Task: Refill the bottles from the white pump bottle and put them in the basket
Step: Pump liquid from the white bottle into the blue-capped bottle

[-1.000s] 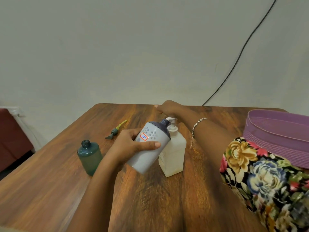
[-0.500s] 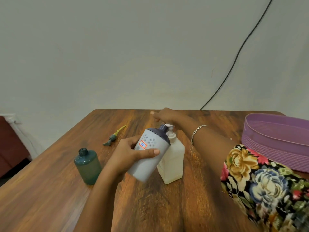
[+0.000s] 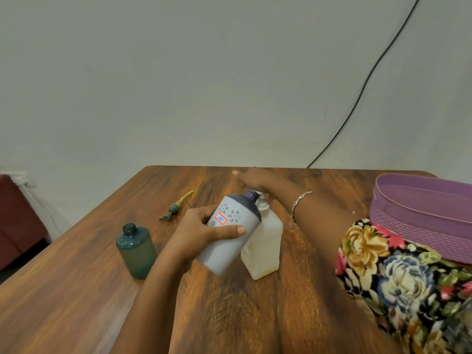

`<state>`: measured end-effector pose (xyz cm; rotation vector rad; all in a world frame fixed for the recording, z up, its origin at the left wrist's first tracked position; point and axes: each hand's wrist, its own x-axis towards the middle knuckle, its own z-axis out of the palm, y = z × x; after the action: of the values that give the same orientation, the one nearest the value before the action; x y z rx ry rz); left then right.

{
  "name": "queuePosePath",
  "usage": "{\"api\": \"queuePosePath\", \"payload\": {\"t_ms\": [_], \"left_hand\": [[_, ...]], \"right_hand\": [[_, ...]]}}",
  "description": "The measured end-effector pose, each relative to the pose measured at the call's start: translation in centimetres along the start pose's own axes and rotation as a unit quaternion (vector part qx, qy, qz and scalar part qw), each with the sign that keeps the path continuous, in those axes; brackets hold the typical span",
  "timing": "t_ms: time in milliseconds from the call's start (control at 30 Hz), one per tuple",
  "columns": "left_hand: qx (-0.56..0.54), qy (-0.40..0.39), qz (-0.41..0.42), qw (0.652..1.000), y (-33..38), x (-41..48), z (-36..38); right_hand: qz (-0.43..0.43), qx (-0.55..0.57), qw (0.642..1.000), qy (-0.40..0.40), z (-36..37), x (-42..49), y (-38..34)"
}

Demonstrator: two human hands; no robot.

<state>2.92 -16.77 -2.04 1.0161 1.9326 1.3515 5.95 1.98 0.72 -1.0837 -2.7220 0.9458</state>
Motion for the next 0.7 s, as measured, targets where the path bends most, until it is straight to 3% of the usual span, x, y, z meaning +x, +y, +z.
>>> {"api": "queuePosePath", "payload": {"t_ms": [133, 467, 567, 700], "left_hand": [[0.031, 0.006, 0.018, 0.999, 0.8, 0.1, -0.6], [0.018, -0.006, -0.019, 1.0, 0.0, -0.3, -0.2], [0.014, -0.002, -0.006, 1.0, 0.3, -0.5, -0.4], [0.014, 0.005, 0.01, 1.0, 1.1, -0.5, -0.5]], "right_hand": [[-0.015, 0.033, 0.999, -0.003, -0.8, -0.2, -1.0], [0.019, -0.058, 0.998, 0.027, 1.3, 0.7, 0.2], [-0.005, -0.009, 0.998, 0.059, 0.9, 0.7, 0.0], [-0.022, 0.066, 0.997, 0.036, -0.5, 0.4, -0.6]]}}
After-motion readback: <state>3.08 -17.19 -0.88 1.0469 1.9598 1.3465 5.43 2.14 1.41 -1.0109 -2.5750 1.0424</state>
